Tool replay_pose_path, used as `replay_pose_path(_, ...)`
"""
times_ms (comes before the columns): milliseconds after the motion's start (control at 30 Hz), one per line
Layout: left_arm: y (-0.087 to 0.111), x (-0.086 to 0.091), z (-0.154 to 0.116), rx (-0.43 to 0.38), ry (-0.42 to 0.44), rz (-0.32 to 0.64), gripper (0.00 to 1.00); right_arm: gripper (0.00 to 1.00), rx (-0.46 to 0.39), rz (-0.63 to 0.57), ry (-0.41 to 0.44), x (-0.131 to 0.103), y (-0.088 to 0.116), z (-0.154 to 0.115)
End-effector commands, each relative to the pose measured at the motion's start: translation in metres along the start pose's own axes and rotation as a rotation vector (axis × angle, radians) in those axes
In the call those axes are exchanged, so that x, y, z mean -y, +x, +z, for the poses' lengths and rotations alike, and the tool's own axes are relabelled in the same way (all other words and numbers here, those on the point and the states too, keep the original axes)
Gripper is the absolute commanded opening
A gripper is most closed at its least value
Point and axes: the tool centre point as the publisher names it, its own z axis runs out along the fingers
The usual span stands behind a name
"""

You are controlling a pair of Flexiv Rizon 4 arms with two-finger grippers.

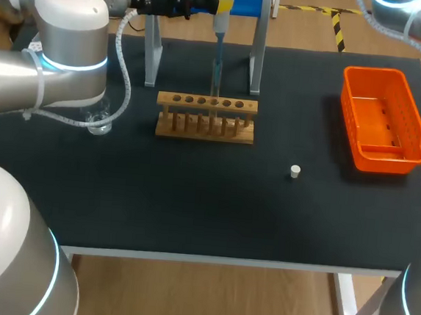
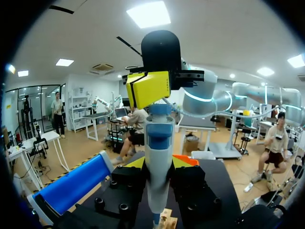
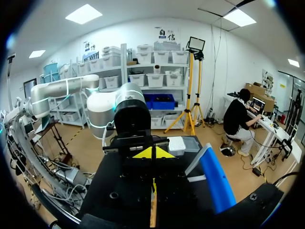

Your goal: Invert the test tube, pick up the pipette, mount the tip to pipette, aspirate from beaker and dispense into the tube, eject the tip, return the pipette, and cap with the stopper.

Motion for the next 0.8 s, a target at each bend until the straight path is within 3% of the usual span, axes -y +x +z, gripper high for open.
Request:
replay_pose_path(33, -0.002, 0.005, 0.000, 0.003, 0.003, 0.000, 0.00, 0.00, -0.005, 0.003, 0.009, 0.006, 0.001, 0.002)
replay_pose_path(333, -0.002, 0.005, 0.000, 0.003, 0.003, 0.000, 0.00, 0.00, -0.005, 0.005, 0.019, 0.008, 0.001, 0.002)
replay_pose_path(800, -0.002, 0.005, 0.000, 0.003, 0.003, 0.000, 0.00, 0.00, 0.046, -0.022, -0.024, -0.013, -0.006, -0.014)
